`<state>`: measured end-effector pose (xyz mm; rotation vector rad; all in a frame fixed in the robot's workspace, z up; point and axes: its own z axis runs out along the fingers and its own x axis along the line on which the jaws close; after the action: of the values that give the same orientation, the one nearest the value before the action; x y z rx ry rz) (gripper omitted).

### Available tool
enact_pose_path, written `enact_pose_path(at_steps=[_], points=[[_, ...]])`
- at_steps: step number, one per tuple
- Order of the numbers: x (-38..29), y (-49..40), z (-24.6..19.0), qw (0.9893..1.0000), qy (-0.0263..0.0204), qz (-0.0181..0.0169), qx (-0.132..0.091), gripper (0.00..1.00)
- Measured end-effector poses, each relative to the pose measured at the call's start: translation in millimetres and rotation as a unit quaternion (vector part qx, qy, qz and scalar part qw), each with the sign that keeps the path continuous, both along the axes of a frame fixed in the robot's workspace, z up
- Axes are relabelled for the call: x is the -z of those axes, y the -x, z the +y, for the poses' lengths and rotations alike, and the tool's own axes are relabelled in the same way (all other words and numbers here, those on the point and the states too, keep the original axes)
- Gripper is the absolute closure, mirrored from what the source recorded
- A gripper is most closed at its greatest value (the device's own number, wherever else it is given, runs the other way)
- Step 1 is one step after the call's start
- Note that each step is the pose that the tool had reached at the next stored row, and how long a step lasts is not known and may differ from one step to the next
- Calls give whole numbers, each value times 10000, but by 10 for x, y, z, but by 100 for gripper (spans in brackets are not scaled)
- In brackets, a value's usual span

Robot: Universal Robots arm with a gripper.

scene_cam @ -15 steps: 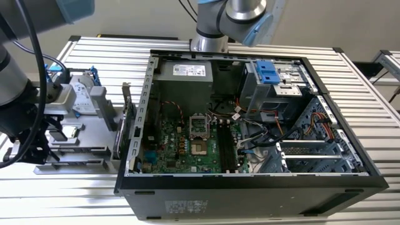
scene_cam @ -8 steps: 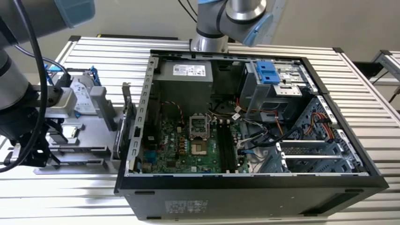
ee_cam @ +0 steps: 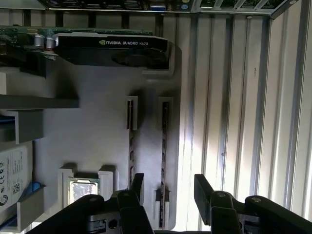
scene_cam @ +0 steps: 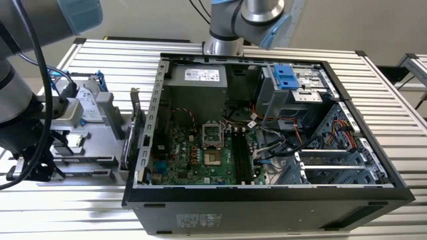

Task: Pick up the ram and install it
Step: 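Pick up the ram and move it above insertion slot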

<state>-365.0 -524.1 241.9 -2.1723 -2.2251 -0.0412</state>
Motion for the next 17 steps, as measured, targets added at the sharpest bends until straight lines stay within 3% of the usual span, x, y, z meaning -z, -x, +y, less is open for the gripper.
enact_pose_path(at_steps=[17], points=[[148,-4,-9,10000,1,0,0,0]])
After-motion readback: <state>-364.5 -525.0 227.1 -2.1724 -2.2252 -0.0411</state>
